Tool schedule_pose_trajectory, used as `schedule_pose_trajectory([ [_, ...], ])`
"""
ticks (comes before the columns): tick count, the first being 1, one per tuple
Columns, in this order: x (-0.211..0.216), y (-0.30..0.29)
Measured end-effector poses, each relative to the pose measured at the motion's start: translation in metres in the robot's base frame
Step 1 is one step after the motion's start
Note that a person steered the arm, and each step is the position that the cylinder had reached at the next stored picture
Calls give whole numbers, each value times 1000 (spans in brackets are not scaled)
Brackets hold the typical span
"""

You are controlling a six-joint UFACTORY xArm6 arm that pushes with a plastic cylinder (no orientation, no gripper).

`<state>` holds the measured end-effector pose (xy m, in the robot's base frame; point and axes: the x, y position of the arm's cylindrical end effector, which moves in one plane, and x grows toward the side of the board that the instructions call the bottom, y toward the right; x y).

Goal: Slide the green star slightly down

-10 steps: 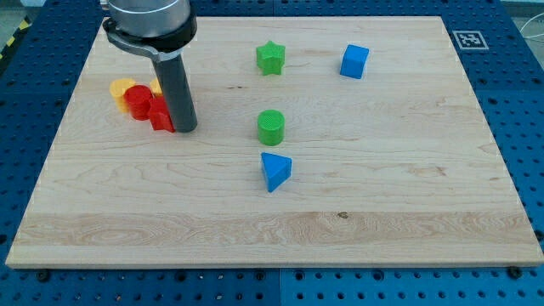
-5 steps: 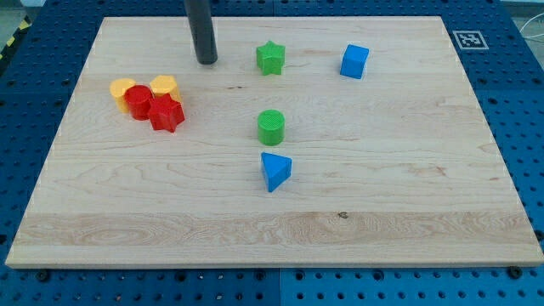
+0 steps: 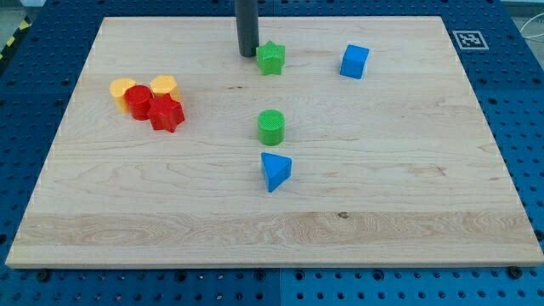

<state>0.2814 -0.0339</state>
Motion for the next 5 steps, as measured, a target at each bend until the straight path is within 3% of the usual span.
schedule_pose_trajectory([
  [2,16,32],
  [5,97,33],
])
